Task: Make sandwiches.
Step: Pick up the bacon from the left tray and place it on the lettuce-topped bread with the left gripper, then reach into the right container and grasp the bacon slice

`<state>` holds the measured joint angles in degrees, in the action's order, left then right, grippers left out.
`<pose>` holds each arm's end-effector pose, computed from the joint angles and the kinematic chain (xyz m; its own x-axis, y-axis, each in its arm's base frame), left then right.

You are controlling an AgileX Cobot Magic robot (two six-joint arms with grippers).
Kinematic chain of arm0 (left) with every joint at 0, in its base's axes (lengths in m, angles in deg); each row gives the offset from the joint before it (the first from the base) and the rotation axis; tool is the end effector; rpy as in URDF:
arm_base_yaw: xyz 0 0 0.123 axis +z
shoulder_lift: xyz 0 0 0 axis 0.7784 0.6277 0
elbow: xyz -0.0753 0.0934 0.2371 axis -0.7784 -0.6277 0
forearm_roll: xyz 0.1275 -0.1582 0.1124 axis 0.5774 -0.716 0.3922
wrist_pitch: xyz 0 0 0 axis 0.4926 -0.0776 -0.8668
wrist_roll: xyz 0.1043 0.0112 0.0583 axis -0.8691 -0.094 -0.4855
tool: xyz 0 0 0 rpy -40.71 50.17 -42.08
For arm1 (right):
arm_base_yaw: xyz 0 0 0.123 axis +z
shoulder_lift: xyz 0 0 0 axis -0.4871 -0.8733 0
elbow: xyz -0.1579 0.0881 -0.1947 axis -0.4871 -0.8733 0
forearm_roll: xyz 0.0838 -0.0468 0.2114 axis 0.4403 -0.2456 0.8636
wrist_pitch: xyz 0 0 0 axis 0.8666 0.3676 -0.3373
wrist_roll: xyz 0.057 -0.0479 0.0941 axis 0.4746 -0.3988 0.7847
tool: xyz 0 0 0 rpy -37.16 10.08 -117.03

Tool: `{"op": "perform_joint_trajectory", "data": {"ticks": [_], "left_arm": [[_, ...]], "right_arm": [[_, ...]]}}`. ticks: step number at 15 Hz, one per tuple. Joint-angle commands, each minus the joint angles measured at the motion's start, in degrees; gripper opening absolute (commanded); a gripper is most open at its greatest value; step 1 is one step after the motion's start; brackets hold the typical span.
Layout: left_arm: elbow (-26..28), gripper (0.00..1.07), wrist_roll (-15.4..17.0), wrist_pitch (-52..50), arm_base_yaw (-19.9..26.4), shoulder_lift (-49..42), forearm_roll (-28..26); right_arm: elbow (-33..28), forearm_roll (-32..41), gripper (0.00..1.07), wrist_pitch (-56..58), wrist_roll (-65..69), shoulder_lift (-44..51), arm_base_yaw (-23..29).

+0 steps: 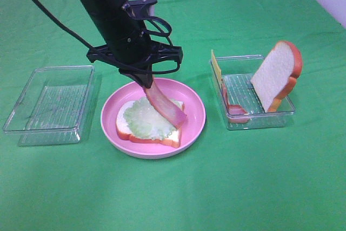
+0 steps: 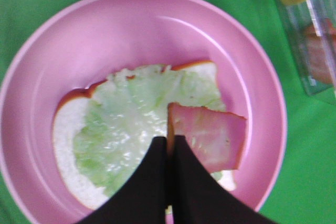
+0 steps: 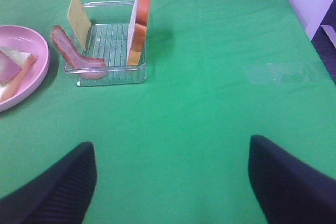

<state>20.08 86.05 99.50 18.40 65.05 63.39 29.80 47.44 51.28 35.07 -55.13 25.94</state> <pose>0.3547 -0.2410 0.1555 -0.9432 0.1657 -0.2879 0.2305 0.9506 -0.2080 0.0213 0.0088 0.2560 -0.4495 -0.0260 -0.8929 -0.0416 0.9991 -0.0082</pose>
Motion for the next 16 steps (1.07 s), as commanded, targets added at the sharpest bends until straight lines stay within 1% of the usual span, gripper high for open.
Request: {"op": "perform_joint_trajectory", "data": {"ticks": [1, 3, 5, 7, 8, 9, 11, 13, 16], "left_arm": [[0.06, 0.0, 1.95, 0.8, 0.11, 0.11, 2.35], [0.06, 0.0, 1.95, 1.78, 0.11, 1.55, 0.97], [0.06, 0.14, 1.95, 3.27, 0.11, 2.46, 1.43], [0.06, 0.52, 1.95, 3.9, 0.17, 2.01, 2.58], [0.06, 0.69, 1.95, 3.84, 0.17, 1.32, 3.78], [0.17, 0.81, 1.66, 3.84, 0.17, 0.46, 5.33], [0.17, 0.83, 1.09, 4.07, 0.17, -1.43, 7.68], [0.17, 0.83, 0.74, 7.45, 0.17, -6.82, 11.23], [0.17, 0.83, 0.52, 13.92, 0.17, -13.52, 13.18]], "right_arm": [[-0.06, -0.23, 0.76, -0.57, -0.57, 0.63, -0.34], [-0.06, -0.23, 0.76, -0.57, -0.57, 0.63, -0.34], [-0.06, -0.23, 0.76, -0.57, -0.57, 0.63, -0.34], [-0.06, -0.23, 0.76, -0.57, -0.57, 0.63, -0.34], [-0.06, -0.23, 0.76, -0.57, -0.57, 0.63, -0.34], [-0.06, -0.23, 0.76, -0.57, -0.57, 0.63, -0.34], [-0.06, -0.23, 0.76, -0.57, -0.57, 0.63, -0.34], [-0.06, -0.23, 0.76, -0.57, -0.57, 0.63, -0.34], [-0.06, -0.23, 0.76, -0.57, -0.57, 0.63, -0.34]]}}
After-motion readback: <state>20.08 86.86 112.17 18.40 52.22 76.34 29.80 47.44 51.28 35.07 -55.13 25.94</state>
